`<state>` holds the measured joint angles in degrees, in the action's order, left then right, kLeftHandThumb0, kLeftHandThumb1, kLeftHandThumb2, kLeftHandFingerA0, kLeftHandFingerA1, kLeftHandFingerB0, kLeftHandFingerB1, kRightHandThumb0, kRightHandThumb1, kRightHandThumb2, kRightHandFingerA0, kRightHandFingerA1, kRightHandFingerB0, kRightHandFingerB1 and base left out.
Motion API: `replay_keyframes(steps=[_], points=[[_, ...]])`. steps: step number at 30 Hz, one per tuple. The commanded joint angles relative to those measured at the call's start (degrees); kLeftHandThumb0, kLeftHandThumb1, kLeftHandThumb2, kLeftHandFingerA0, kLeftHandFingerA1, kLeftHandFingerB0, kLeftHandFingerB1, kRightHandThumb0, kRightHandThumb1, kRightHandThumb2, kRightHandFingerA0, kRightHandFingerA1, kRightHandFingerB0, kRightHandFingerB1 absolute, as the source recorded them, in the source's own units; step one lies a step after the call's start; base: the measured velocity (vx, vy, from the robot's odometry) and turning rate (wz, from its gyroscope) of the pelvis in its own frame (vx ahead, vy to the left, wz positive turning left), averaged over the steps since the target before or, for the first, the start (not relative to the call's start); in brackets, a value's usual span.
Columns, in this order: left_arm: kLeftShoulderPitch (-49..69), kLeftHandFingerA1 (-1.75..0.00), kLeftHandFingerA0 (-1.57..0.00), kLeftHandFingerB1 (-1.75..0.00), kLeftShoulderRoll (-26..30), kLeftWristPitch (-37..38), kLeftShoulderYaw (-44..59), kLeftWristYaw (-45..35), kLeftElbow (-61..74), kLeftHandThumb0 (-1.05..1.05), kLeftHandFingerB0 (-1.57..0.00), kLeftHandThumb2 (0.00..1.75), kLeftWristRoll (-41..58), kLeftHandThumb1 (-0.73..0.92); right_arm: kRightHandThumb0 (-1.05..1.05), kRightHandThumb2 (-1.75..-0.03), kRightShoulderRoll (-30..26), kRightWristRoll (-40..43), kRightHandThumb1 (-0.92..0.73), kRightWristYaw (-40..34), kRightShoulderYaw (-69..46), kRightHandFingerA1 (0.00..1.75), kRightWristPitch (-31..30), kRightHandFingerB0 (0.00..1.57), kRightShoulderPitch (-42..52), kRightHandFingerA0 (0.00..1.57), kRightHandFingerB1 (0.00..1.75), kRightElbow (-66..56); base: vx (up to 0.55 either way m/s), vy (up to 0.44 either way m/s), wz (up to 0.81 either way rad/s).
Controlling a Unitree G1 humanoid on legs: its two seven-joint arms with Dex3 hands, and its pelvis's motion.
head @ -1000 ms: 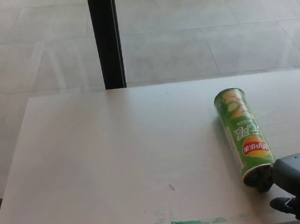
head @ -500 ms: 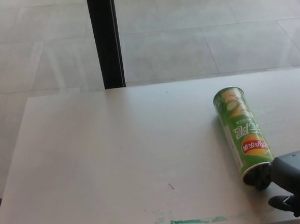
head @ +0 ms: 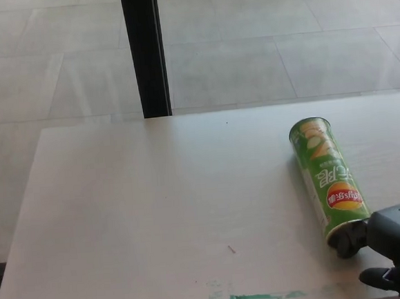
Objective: Use the right hand as a fist to push the chips tray inside its container kept in the middle of the desk
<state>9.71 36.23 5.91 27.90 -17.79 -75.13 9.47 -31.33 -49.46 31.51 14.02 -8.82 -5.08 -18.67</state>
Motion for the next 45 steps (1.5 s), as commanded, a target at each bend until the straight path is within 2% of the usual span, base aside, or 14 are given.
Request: replay_keyframes(steps=[1, 5, 6, 13, 14, 15, 18, 21, 23, 28, 29, 33, 38, 45], points=[[0.32, -0.66, -0.47, -0.55, 0.76, 0.69, 0.48, -0.36, 0.15, -0.65, -0.32, 1.00, 0.95, 0.62, -0.63, -0.64, -3.31, 7.31, -0.77, 8.89, -3.76, 0.76, -2.03, 0.56, 5.04, 0.75, 0.40, -8.34, 0.00, 0.000, 0.00], [0.13, -0.65, -0.49, -0.55, 0.69, 0.33, 0.39, 0.08, 0.01, -0.68, -0.36, 0.99, 0.82, 0.62, -0.61, -0.63, -4.05, 9.45, -0.77, 11.10, -5.21, 0.75, -2.79, 0.56, 5.97, 0.75, 0.41, -10.58, 0.00, 0.000, 0.00], [0.04, -0.56, -0.51, -0.43, 0.77, 0.15, 0.31, -0.02, 0.01, -0.65, -0.38, 0.63, 0.77, 0.77, -0.61, -0.63, -5.23, 11.44, -0.77, 13.10, -6.85, 0.68, -3.33, 0.56, 6.50, 0.75, 0.41, -12.32, 0.00, 0.000, 0.00], [0.29, -0.52, -0.49, -0.42, 0.90, 0.95, -0.98, 0.68, -0.15, -0.67, -0.39, 0.63, -0.52, 0.79, -0.59, -0.64, -9.57, 20.41, -0.78, 19.13, -17.16, 0.69, -6.75, 0.55, 5.13, 0.72, 0.41, -16.00, 0.00, 0.000, 0.00], [0.11, -0.62, -0.43, -0.54, 0.81, 0.02, 0.27, 0.00, -0.30, -0.65, -0.33, 0.96, 0.89, 0.61, -0.59, -0.63, -10.54, 22.48, -0.78, 18.93, -21.06, 0.71, -6.15, 0.55, 4.85, 0.72, 0.42, -15.89, 0.00, 0.000, 0.00], [0.17, -0.53, -0.49, -0.42, 0.77, -0.03, 0.51, -0.01, -0.42, -0.64, -0.39, 0.62, 1.14, 0.77, -0.57, -0.63, -10.34, 25.28, -0.76, 17.84, -25.78, 0.73, -5.72, 0.58, 4.91, 0.75, 0.44, -15.49, 0.00, 0.000, 0.00], [0.54, -0.56, -0.50, -0.41, 0.98, 0.77, -0.69, 0.47, -0.19, -0.67, -0.37, 0.63, -0.14, 0.79, -0.57, -0.63, -11.64, 27.47, -0.76, 17.68, -34.35, 0.80, -7.06, 0.57, 4.21, 0.76, 0.43, -14.10, 0.00, 0.000, 0.00], [0.72, -0.65, -0.47, -0.55, 0.68, 0.70, 0.55, -0.16, -0.16, -0.68, -0.34, 0.98, 1.19, 0.61, -0.57, -0.62, -11.09, 29.36, -0.75, 16.96, -40.17, 0.77, -8.08, 0.55, 4.59, 0.76, 0.43, -12.07, 0.00, 0.000, 0.00], [0.88, -0.58, -0.51, -0.43, 0.69, 0.27, 0.52, -0.24, -0.25, -0.66, -0.40, 0.63, 1.17, 0.77, -0.56, -0.96, -9.49, 31.20, -0.60, 12.59, -47.67, 0.79, -5.79, 0.51, 5.49, 0.86, 0.60, -7.00, 0.00, 0.000, 0.00], [1.27, -0.54, -0.48, -0.42, 0.55, 0.85, -0.14, 0.30, -0.34, -0.67, -0.39, 0.62, 0.40, 0.78, -0.49, -0.91, -4.64, 36.49, -0.57, 6.89, -56.46, 0.78, -3.02, 0.55, 5.55, 0.85, 0.61, 1.44, 0.00, 0.000, 0.00], [1.19, -0.63, -0.43, -0.54, 0.58, 0.64, -0.03, 0.15, -0.31, -0.67, -0.31, 0.98, 0.55, 0.62, -0.54, -0.92, -3.31, 36.78, -0.56, 4.56, -58.20, 0.76, -2.79, 0.57, 5.45, 0.84, 0.61, 3.63, 0.00, 0.000, 0.00], [0.75, -0.53, -0.51, -0.42, 0.32, 0.75, -0.58, 0.36, -0.35, -0.66, -0.37, 0.63, 0.05, 0.77, -0.45, -0.61, -0.65, 31.71, -0.68, -4.65, -61.71, 0.58, -0.22, 0.59, 8.85, 0.88, 0.44, 9.99, 0.00, 0.000, 0.00], [1.29, -0.61, -0.42, -0.54, 0.34, 0.68, -0.61, 0.00, -0.06, -0.68, -0.33, 0.99, 0.16, 0.62, -0.50, -0.61, 4.87, 25.70, -0.69, -16.91, -61.94, 0.56, -1.28, 0.60, 11.05, 0.86, 0.43, 16.72, 0.00, 0.000, 0.00], [0.27, -0.53, -0.50, -0.42, 0.05, 0.32, -0.52, 0.78, -0.30, -0.66, -0.39, 0.63, 0.24, 0.79, -0.43, -0.59, 8.42, 29.34, -0.65, -33.70, -64.47, 0.69, 8.83, 0.52, 9.02, 0.81, 0.52, 40.71, 0.00, 0.000, 0.00]])
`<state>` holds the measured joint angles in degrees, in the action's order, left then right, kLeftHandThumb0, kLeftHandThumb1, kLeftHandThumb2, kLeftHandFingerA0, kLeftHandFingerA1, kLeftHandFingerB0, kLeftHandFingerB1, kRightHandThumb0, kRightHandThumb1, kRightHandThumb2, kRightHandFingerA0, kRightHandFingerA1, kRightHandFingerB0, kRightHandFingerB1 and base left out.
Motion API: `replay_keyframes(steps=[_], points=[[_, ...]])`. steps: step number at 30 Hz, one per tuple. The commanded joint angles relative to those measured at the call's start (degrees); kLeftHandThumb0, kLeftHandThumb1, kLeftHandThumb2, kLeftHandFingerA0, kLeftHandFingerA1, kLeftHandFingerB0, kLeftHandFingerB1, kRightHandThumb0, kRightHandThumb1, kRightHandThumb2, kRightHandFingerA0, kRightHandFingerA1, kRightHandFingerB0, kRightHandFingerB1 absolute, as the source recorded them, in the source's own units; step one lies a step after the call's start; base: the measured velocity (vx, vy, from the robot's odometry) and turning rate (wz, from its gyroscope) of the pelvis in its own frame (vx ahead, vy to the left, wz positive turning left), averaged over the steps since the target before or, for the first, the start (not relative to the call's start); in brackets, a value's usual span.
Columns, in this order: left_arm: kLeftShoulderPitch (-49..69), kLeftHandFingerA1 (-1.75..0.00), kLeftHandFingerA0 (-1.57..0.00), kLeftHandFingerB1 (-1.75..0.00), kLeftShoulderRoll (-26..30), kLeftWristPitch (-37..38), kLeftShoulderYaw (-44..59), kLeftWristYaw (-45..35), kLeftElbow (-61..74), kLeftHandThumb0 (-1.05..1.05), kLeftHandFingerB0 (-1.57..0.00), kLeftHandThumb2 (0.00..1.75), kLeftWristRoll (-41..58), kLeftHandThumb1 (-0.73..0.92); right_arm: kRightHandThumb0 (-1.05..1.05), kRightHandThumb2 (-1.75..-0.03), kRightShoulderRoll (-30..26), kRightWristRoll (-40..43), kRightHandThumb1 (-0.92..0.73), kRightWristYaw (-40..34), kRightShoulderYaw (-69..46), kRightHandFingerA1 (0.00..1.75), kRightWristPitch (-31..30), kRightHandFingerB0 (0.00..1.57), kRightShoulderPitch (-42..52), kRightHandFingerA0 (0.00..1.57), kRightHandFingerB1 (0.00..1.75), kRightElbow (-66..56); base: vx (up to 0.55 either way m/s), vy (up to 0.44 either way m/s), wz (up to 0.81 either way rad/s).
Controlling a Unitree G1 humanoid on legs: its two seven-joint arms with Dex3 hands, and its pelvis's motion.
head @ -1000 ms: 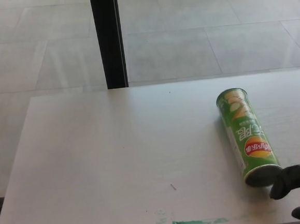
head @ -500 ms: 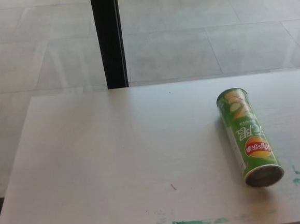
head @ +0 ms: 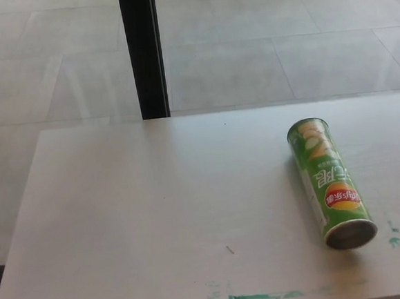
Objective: Use the right hand as a fist to push the chips tray inside its container kept in the middle of the desk
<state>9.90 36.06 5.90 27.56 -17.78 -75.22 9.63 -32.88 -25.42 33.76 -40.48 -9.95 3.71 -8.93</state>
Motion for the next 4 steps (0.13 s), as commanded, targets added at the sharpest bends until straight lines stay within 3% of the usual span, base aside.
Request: replay_keyframes(steps=[1, 4], points=[[0.10, -0.53, -0.50, -0.42, 0.35, 0.39, -0.22, 0.65, -0.12, -0.66, -0.39, 0.63, 0.08, 0.79, -0.43, -0.59, 10.29, 6.28, -0.65, -37.86, -10.37, 0.69, 12.47, 0.52, -0.07, 0.81, 0.52, 34.58, 0.00, 0.000, 0.00], [0.05, -0.56, -0.50, -0.43, 0.34, 0.59, -0.02, 0.08, 0.21, -0.66, -0.40, 0.63, 0.43, 0.78, -0.47, -0.60, 8.40, 5.60, -0.69, -41.76, -9.36, 0.66, 13.57, 0.52, -0.59, 0.78, 0.48, 43.64, 0.00, 0.000, 0.00]])
